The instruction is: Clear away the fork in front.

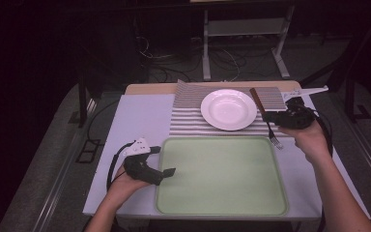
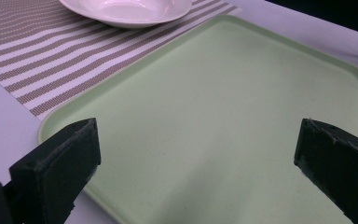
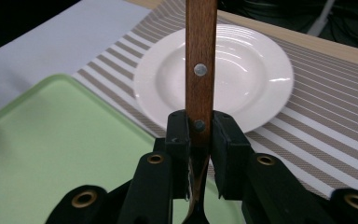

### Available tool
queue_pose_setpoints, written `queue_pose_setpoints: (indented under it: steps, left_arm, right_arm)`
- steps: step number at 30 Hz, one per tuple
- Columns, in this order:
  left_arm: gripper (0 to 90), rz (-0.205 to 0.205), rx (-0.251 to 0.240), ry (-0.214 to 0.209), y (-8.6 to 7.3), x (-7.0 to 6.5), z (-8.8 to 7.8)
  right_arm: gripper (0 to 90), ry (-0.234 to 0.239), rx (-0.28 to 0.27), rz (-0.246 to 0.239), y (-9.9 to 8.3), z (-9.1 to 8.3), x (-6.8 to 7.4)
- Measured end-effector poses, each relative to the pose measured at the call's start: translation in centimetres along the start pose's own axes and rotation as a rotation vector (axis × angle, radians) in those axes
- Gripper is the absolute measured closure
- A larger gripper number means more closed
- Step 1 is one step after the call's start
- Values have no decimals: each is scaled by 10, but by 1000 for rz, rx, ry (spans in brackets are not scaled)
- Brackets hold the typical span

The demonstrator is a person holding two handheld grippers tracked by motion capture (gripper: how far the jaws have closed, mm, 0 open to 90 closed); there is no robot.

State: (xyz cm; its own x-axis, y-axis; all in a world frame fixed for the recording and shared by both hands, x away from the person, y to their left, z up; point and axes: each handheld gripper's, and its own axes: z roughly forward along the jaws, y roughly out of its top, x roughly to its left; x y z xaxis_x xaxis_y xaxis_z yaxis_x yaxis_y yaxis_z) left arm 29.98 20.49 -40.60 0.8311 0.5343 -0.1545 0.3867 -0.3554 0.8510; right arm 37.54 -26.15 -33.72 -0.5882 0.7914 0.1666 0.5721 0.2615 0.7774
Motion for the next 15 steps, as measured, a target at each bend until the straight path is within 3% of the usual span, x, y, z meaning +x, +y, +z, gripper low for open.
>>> queue_pose_setpoints:
  steps: [6, 15]
  left_arm:
    - [0, 3, 16, 0, 0, -1, 2]
    - [0, 12, 11, 0, 0, -5, 5]
  right_arm:
    - [769, 48, -33, -33, -11, -2, 14]
    - [768, 124, -18, -75, -36, 3, 36]
